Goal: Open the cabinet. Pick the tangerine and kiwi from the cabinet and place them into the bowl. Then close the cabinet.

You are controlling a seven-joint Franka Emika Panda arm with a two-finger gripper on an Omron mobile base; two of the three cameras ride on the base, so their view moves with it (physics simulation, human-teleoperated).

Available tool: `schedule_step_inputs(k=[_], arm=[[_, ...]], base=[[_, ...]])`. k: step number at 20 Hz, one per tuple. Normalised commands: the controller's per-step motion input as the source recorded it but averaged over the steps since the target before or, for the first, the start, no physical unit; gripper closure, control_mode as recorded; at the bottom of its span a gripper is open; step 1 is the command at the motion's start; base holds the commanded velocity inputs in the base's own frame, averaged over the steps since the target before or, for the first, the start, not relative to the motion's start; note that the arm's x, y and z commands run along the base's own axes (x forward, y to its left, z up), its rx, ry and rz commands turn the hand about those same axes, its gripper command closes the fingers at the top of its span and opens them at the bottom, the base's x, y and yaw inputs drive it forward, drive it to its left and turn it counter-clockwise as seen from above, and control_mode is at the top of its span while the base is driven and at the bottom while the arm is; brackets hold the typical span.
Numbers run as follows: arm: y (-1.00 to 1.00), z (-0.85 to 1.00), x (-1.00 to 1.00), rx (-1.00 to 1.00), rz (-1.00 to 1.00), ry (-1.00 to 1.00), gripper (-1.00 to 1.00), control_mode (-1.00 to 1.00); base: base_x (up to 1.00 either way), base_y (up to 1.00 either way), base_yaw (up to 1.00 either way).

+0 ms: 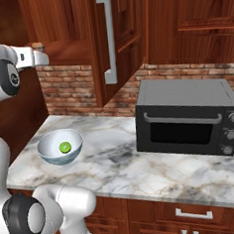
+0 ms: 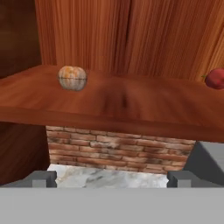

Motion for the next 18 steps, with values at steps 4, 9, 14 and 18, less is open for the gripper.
schedule_step_inputs(k=[4, 9, 14, 18], arm=[[-0.05, 0.19, 0.04, 0.0, 0.03, -0.02, -1.0, -1.0], [-0.02, 0.02, 0.07, 0.0, 0.05, 0.0, -1.0, -1.0], [0.0, 0.0, 0.1, 0.02, 0.07, 0.0, -1.0, -1.0], [0.0, 0.0, 0.23, 0.0, 0.03, -0.03, -1.0, -1.0]], base=[[0.0, 0.0, 0.0], [0.0, 0.0, 0.0], [0.0, 0.0, 0.0], [0.0, 0.0, 0.0]])
